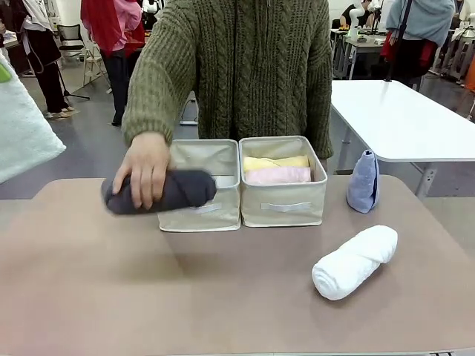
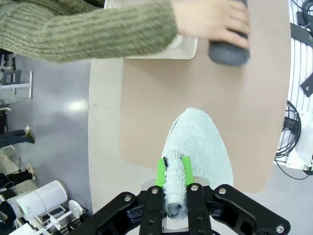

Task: Sort the towels based on their folding style.
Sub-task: Pick up one triangle-folded towel and place it in the left Fabric basket.

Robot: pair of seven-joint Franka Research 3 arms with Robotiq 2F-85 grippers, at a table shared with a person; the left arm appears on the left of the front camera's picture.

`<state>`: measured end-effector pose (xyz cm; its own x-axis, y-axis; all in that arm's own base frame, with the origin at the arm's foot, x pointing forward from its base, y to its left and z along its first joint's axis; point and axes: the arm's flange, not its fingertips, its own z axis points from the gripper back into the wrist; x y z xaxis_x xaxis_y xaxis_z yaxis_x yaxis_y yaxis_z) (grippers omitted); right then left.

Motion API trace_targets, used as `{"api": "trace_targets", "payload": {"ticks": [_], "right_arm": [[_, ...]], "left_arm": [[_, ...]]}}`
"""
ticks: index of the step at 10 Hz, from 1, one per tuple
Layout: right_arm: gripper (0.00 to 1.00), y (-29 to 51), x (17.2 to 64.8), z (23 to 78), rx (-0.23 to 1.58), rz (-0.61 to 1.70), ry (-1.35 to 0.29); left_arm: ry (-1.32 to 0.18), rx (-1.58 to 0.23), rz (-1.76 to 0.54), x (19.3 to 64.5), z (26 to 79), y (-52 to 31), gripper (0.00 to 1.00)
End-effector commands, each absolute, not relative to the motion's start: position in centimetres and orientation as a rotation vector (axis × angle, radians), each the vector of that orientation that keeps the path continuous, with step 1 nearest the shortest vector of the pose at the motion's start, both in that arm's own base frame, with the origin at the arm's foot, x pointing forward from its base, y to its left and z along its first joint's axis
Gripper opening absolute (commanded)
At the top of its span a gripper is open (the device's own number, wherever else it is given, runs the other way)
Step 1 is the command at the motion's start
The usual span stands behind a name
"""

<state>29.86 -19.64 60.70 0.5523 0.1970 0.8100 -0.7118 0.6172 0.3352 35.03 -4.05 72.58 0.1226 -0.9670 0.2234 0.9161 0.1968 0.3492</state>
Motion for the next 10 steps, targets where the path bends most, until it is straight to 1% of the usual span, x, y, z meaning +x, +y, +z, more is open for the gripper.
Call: {"api": "trace_targets", "payload": {"ticks": [1, 3, 5, 6, 8, 10], "right_arm": [[1.00, -19.5, 29.9, 60.6, 0.724, 0.606, -0.827], [1.00, -19.5, 29.9, 60.6, 0.724, 0.606, -0.827], [1.00, -19.5, 29.9, 60.6, 0.724, 0.606, -0.827], [1.00, -19.5, 29.9, 60.6, 0.724, 0.606, -0.827], [1.00, -19.5, 29.9, 60.6, 0.724, 0.606, -0.827], [1.00, -19.5, 29.9, 60.6, 0.724, 0.606, -0.827]], "left_arm": [[-0.448, 0.154, -1.354, 34.7, 72.2, -3.9, 0.14], [-0.443, 0.154, -1.366, 35.2, 72.2, -4.3, 0.14], [-0.432, 0.195, -1.409, 36.2, 73.3, -6.3, 0.14], [-0.421, 0.238, -1.452, 37.0, 74.2, -8.4, 0.14], [-0.387, 0.343, -1.605, 40.0, 75.5, -15.8, 0.14], [-0.329, 0.376, -1.686, 43.6, 75.4, -22.2, 0.14]]}}
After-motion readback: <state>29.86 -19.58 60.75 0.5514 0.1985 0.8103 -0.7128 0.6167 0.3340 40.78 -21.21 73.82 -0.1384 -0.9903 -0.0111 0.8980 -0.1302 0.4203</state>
